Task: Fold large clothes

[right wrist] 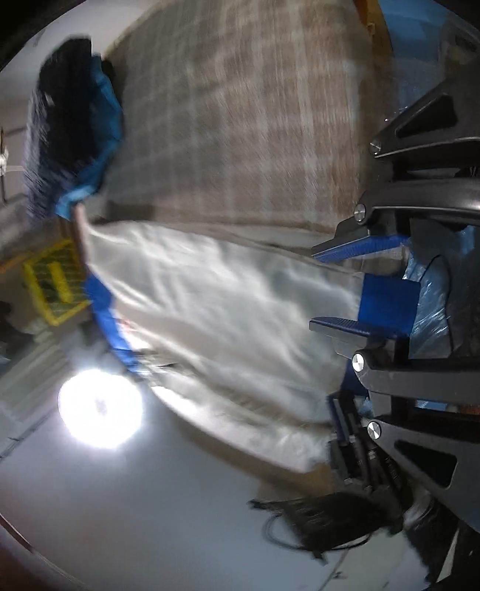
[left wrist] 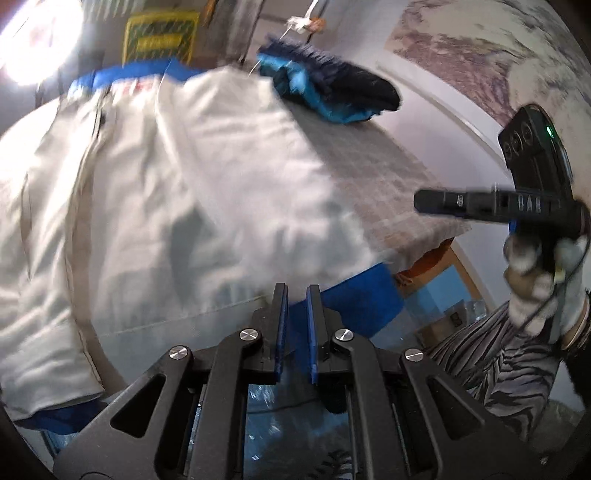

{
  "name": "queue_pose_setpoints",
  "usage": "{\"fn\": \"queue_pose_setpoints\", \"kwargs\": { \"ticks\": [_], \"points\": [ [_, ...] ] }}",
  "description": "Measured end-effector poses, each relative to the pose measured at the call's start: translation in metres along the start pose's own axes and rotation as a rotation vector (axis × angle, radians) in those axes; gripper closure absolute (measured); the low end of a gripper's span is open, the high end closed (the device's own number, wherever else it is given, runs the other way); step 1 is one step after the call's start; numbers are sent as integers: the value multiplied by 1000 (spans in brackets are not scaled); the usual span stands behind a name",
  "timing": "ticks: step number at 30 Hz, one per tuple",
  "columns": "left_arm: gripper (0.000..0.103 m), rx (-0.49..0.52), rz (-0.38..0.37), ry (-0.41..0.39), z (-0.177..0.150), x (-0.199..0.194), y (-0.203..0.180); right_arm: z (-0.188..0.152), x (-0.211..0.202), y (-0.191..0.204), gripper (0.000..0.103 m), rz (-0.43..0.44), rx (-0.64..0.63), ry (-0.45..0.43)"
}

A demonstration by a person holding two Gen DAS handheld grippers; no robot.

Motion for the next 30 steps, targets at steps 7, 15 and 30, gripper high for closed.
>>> {"fn": "queue_pose_setpoints", "kwargs": {
  "ticks": [7,15,30],
  "points": [
    [69,191,22,11,-2,39,-61,14,-73,-31,57,23,105,-193],
    [47,456,135,69,-26,87,-105,15,-93,-65,57,49,190,-242],
    [70,664,341,-45,-36,108,-113,16,-97,-69,57,109,232,-243]
  ]
}}
Point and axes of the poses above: each gripper's, at about its wrist camera, not at the fingertips, and x roughly the way its jaws point, y to its left, z to its top, the point moved 8 cm from there along x, roughly the way its jaws point, and after that the axes turned 1 degree about z, right-handed, at the moved point
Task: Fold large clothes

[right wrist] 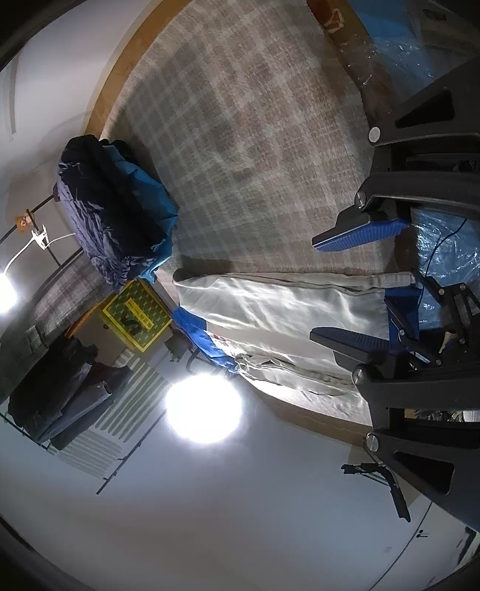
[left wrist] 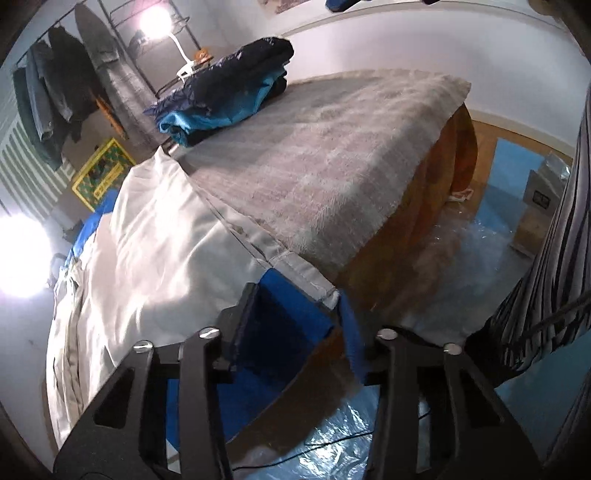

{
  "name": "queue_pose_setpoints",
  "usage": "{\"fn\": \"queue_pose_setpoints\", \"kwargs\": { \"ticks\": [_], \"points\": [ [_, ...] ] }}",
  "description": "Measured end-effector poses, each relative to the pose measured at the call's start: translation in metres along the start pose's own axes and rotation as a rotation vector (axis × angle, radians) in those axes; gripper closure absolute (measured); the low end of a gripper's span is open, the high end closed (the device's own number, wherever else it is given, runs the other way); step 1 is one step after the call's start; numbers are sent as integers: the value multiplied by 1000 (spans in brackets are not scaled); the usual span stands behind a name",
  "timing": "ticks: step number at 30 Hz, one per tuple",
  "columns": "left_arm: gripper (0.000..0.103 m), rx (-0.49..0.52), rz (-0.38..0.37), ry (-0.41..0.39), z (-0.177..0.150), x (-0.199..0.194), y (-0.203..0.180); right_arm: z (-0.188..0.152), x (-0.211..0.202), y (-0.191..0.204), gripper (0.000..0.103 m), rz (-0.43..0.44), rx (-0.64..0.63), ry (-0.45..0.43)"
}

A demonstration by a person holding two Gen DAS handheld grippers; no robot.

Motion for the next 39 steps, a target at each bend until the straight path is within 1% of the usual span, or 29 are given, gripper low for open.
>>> {"fn": "queue_pose_setpoints", "kwargs": {
  "ticks": [1,2,3,4,7,8,10,12,16,20,23,25,27,28,29,30,31,32,34,36,39],
  "points": [
    [79,-14,-8,-3,0,-1,4,1,1,0,57,0,3,2],
    [82,-52,-40,-2,0,-4,8,3,3,0,57,3,6,6],
    [87,-109,-85,3,1,-5,15,4,5,0,57,7,2,13],
    [91,-208,-156,9,2,-9,27,6,9,1,57,14,-7,27],
    [93,-427,-293,5,5,-22,57,15,25,2,57,12,-19,64],
    [93,-473,-315,-3,6,-27,65,20,34,3,56,21,-25,84],
    [93,-531,-333,-24,9,-36,76,28,52,8,51,35,-46,124],
    [94,-564,-341,-37,11,-42,82,38,73,12,44,42,-68,157],
    [94,-602,-350,-47,12,-48,89,64,125,14,44,42,-78,177],
    [94,-633,-351,-61,11,-55,97,88,183,7,44,32,-35,200],
    [94,-655,-354,-70,9,-58,101,96,231,-3,45,-10,5,229],
    [94,-669,-359,-68,6,-59,103,98,253,-7,51,-38,16,245],
    [94,-686,-368,-67,2,-60,102,100,277,-11,64,-65,30,270],
    [94,-693,-373,-66,1,-60,102,101,285,-13,67,-79,34,283],
    [94,-698,-376,-65,0,-59,103,101,293,-15,74,-98,37,292],
    [94,-703,-377,-66,-2,-59,105,100,302,-16,89,-115,43,300],
    [95,-713,-381,-66,-4,-59,106,100,308,-17,94,-123,54,310],
    [95,-724,-384,-66,-5,-59,108,99,313,-16,96,-136,67,314],
    [95,-751,-396,-67,-9,-61,113,102,314,-8,98,-167,43,305],
    [95,-788,-411,-71,-14,-63,120,105,313,11,101,-222,-45,297],
    [95,-842,-437,-77,-25,-69,129,108,310,42,101,-303,-168,273]
  ]
}}
Point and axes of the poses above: each gripper's, at about its wrist camera, not at the fingertips, and x roughly the way its jaws point, y to its left, z to its top, the point moved 8 cm from there along x, roughly the way its jaws point, and after that the axes turned 1 degree about z, right-handed, at the moved point
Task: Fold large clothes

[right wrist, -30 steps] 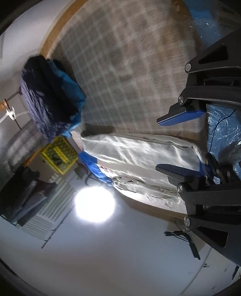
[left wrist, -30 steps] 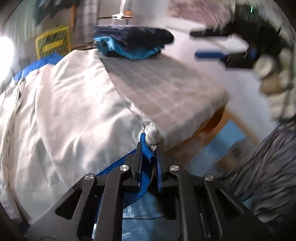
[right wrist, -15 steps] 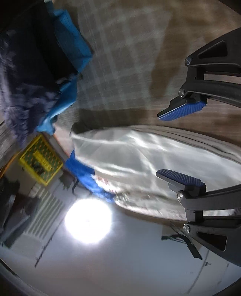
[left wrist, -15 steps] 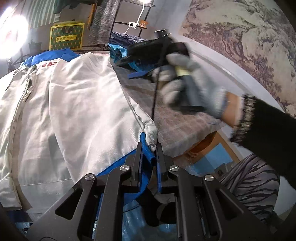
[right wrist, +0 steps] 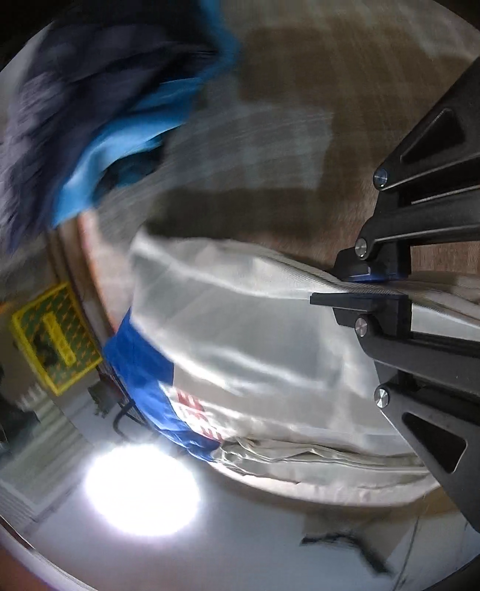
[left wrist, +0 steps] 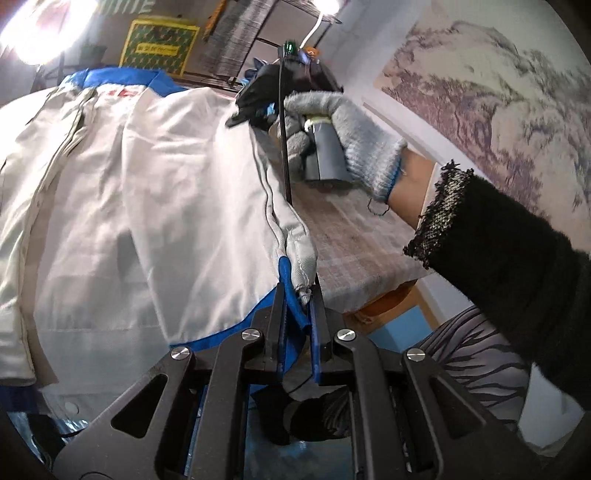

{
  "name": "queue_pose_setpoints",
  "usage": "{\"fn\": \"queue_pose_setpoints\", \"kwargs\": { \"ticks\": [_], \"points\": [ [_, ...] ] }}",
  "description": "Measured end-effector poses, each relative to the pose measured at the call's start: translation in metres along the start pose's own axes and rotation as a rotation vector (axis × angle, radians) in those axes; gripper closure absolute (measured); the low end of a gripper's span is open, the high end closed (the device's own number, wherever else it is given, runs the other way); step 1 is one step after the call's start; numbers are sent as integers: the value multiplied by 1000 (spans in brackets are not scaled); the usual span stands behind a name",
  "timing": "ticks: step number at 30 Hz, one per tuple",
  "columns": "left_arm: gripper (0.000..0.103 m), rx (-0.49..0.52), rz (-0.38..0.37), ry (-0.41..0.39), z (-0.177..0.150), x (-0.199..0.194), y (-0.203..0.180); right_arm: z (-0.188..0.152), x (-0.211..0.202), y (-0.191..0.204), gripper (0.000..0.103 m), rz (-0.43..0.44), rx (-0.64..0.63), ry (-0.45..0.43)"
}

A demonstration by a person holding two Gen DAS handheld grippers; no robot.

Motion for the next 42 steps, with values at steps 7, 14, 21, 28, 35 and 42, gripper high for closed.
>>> {"fn": "queue_pose_setpoints", "kwargs": {
  "ticks": [7,14,21,28,35,42],
  "points": [
    [99,-91,6,-35,-11,-29,32,10,-11,84,101,-146,-233,-49],
    [100,-212,47,-79,-18,-61,75,-2,21,178,101,-165,-448,-37],
    [100,-308,99,-86,-31,-74,113,-23,68,229,101,-166,-551,23],
    [101,-369,143,-55,-48,-75,138,-39,109,240,101,-192,-572,76],
    [101,-384,120,1,-61,-76,136,-45,111,242,91,-142,-577,82],
    [101,-280,85,10,-54,-107,116,-42,30,237,73,196,-493,76]
  ]
}}
Point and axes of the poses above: each gripper's, at about its wrist camera, not at the fingertips, and x roughly the way its jaws point, y to its left, z to its top, the point moved 8 cm from there along x, roughly the way its jaws point, and after that the axes turned 1 degree about z, right-handed, at the moved point
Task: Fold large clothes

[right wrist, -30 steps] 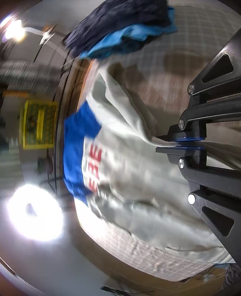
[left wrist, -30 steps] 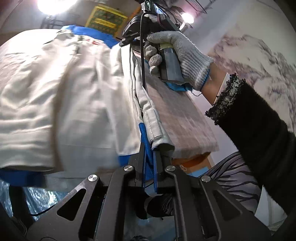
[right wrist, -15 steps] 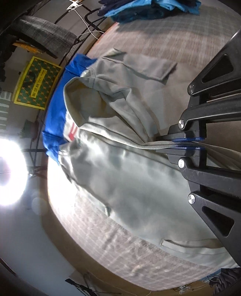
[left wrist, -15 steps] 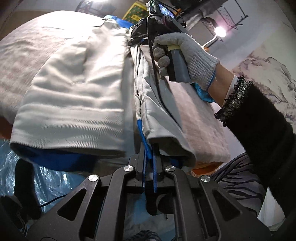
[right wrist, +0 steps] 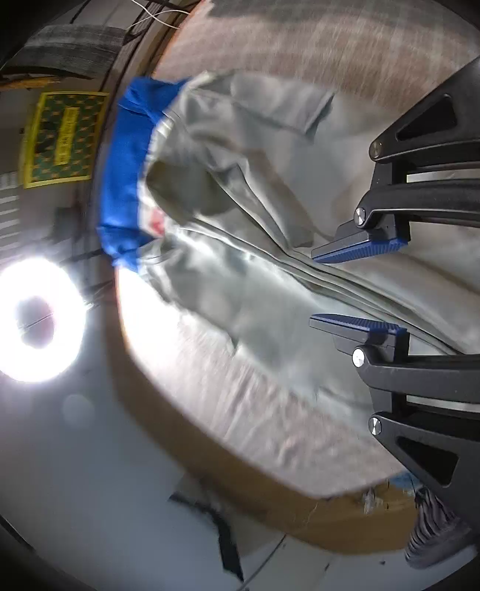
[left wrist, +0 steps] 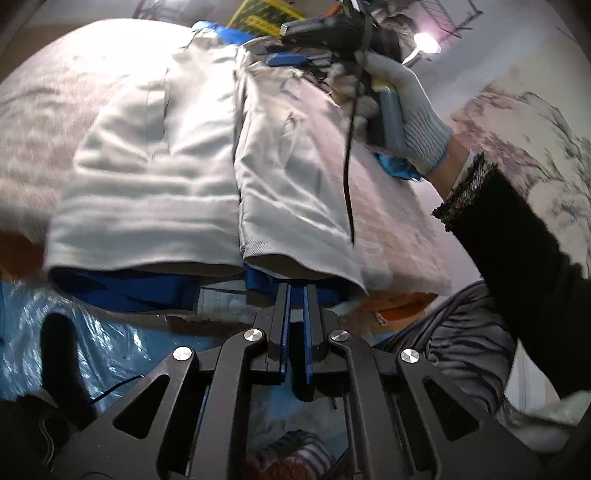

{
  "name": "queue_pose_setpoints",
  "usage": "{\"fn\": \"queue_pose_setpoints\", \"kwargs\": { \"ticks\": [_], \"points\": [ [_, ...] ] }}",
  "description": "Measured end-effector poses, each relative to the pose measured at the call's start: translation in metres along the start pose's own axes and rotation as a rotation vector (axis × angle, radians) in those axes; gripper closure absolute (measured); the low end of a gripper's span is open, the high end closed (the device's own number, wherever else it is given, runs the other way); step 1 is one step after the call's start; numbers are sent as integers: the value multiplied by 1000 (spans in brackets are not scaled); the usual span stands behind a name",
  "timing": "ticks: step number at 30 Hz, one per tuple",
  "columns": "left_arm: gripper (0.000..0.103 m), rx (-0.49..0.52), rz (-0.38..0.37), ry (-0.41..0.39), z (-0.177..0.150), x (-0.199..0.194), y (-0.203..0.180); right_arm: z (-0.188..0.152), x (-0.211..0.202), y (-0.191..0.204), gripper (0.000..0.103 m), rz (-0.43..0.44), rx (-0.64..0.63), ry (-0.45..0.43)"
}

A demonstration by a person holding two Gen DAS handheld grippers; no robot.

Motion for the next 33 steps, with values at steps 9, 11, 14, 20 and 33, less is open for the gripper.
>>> {"fn": "queue_pose_setpoints", "kwargs": {
  "ticks": [9,11,14,20,33],
  "points": [
    [101,134,80,-11,31,-35,8,-100,-51,23,80,-22,-123,35],
    [101,183,105,-17,50,-26,6,-125,-47,23,80,-37,-137,53],
    [101,266,112,6,69,0,-5,-146,-38,12,80,-18,-90,87],
    [101,319,182,149,72,77,13,-165,-19,2,84,30,-110,163],
    [101,344,180,159,65,82,27,-59,-55,-61,83,-4,21,-48]
  ]
}}
Point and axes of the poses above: each gripper's, at about its wrist camera, not at the fingertips, and x roughly the way its jaws point, y to its left, z to its top, the point moved 8 cm from there along x, roughly the way its jaws point, and after that the axes turned 1 degree about z, right-handed, at the moved point
